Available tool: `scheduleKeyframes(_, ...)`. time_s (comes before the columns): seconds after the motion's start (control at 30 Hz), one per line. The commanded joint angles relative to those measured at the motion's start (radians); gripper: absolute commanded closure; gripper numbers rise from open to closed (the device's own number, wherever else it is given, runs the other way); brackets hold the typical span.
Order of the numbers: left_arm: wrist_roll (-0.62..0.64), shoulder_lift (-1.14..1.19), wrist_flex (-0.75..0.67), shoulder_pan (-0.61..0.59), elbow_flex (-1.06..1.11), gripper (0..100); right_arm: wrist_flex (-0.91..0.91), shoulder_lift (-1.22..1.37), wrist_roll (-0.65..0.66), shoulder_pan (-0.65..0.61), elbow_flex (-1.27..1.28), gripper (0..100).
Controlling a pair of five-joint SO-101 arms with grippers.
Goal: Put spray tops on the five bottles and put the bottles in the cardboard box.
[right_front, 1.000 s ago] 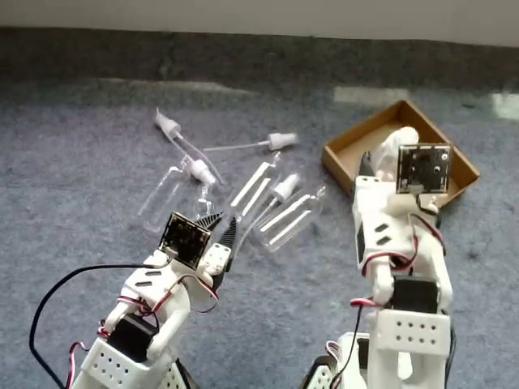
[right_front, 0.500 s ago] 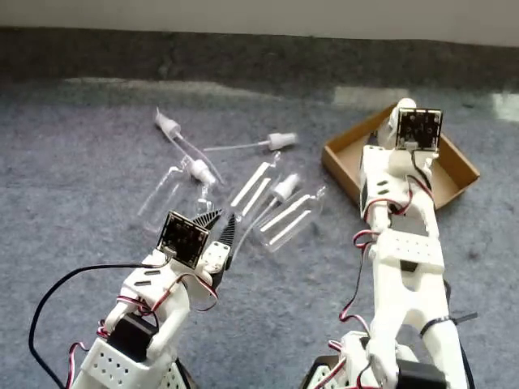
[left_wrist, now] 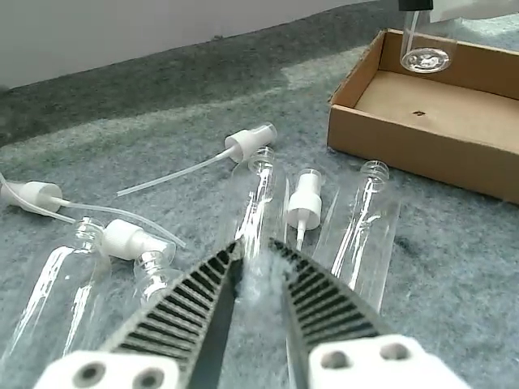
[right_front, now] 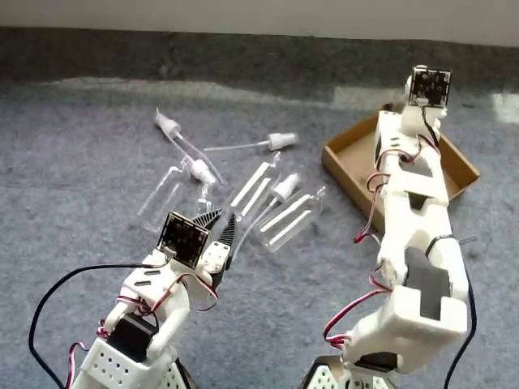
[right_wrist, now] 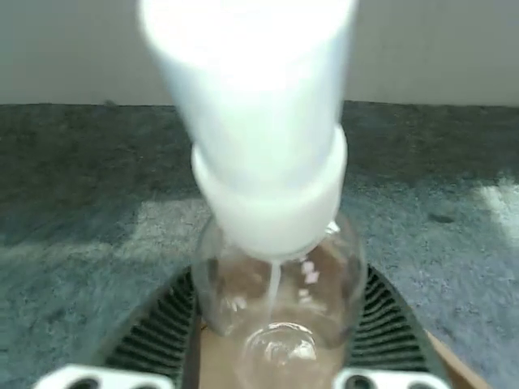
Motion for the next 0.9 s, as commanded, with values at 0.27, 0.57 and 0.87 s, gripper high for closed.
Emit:
scheduleKeyframes(0.27, 0.003, 0.001, -0.021, -0.013, 0.022, 99, -0.033, 0.254, 0.003, 0.012, -0.32, 87.1)
scheduleKeyframes(0.57, 0.003, 0.001, -0.021, -0.012, 0.022, 99, -0.033, 0.28, 0.003, 0.008, -0.328, 87.0)
scheduleKeyframes(0.87, 0.003, 0.001, -0.021, -0.012, 0.022, 99, -0.033, 0.282, 0.003, 0.008, -0.326, 76.9)
